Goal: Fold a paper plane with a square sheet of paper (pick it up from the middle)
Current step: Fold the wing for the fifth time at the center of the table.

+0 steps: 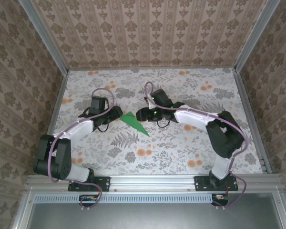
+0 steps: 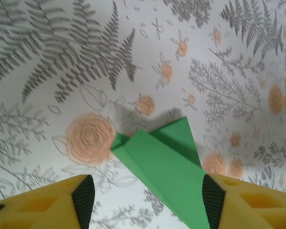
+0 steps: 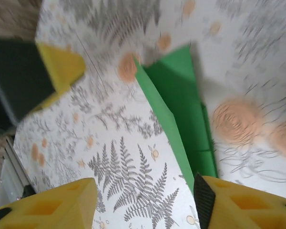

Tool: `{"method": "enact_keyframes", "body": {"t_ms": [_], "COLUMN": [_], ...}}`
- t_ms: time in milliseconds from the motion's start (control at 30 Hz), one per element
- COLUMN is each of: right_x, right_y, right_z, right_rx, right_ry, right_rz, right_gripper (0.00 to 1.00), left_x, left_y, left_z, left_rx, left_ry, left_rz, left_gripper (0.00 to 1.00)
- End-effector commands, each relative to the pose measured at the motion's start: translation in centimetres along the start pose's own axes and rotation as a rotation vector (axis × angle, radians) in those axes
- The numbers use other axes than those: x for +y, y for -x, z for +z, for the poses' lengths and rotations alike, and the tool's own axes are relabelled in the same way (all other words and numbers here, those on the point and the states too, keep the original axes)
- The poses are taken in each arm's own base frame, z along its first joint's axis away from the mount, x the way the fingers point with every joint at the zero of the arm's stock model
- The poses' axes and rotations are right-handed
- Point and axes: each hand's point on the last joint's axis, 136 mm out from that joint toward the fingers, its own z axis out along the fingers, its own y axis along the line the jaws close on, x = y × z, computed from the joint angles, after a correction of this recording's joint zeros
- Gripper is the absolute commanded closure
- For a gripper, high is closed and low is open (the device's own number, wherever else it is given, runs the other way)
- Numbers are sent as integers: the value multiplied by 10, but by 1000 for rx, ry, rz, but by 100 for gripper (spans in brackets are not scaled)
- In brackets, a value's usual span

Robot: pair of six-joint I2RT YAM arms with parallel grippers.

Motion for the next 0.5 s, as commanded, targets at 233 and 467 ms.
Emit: {"method": "enact_keyframes", "body": {"t_ms": [233, 467], "right_x": [-90, -112], "right_y": [4, -8], "right_z": [-49, -55], "right_rx": [-145, -145], "right_ry": [-266, -311], "right_rz": [87, 131], "right_gripper": [25, 24], "left_x": [-27, -54], "left_y": [-47, -66], "left_z": [3, 33], "left_rx": [112, 207], "left_ry": [159, 204], "left_rz": [-21, -7], "left_gripper": [14, 15]}}
